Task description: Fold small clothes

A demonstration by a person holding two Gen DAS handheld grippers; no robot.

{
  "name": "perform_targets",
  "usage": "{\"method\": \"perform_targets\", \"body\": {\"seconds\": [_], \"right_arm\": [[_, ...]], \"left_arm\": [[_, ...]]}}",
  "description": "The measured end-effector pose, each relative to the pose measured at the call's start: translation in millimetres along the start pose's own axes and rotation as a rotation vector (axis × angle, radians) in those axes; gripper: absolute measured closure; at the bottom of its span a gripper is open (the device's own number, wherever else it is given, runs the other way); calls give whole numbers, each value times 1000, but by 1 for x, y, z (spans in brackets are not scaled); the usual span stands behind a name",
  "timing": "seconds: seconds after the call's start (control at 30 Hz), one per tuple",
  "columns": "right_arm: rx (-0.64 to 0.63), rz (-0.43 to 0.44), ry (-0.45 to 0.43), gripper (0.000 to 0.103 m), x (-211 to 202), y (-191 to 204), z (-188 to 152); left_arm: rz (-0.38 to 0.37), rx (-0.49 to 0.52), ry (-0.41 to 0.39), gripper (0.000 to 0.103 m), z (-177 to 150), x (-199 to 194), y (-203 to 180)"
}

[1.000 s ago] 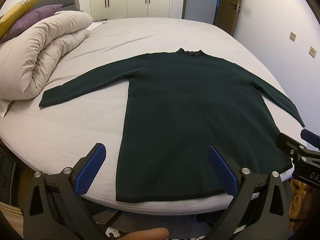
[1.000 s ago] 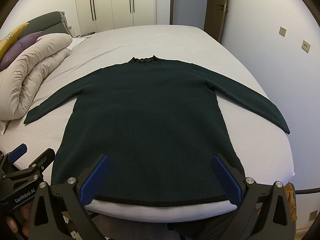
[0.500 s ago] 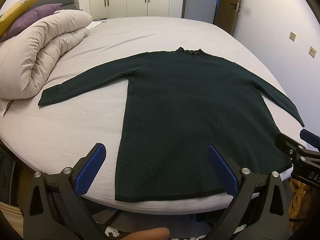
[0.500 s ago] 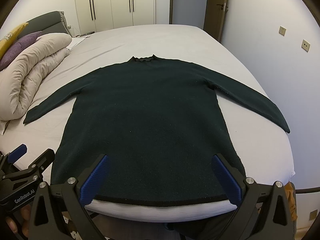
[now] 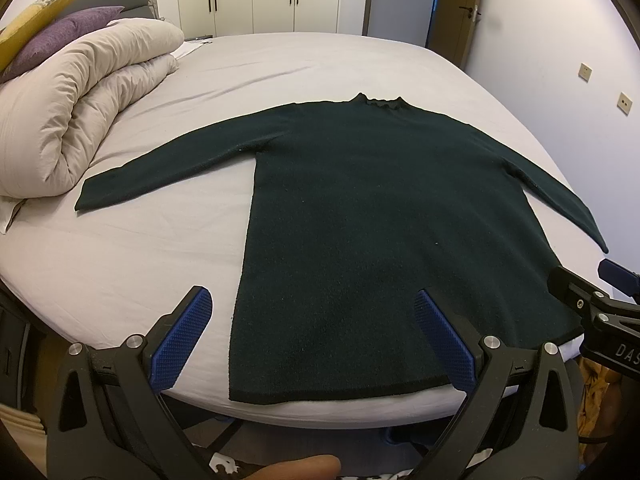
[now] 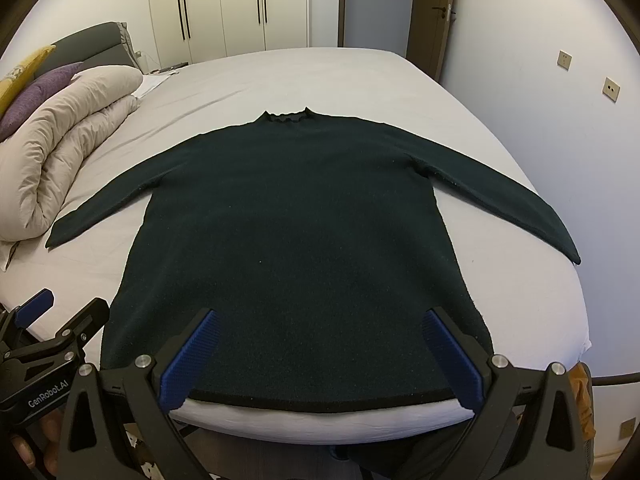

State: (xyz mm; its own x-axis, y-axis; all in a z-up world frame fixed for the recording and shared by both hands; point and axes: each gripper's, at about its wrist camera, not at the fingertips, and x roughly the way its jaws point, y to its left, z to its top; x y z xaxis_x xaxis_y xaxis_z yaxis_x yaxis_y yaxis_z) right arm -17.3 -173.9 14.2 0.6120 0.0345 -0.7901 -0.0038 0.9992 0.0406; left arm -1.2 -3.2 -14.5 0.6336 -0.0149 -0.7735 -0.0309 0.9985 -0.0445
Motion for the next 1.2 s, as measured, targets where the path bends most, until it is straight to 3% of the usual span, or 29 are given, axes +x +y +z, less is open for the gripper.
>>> {"method": "perform_targets", "body": {"seconds": [1.2], "right_arm": [[-2,-2,2,0,3,-2,-2]], "left_arm": [[-38,-15,20,0,3,1,6]]}}
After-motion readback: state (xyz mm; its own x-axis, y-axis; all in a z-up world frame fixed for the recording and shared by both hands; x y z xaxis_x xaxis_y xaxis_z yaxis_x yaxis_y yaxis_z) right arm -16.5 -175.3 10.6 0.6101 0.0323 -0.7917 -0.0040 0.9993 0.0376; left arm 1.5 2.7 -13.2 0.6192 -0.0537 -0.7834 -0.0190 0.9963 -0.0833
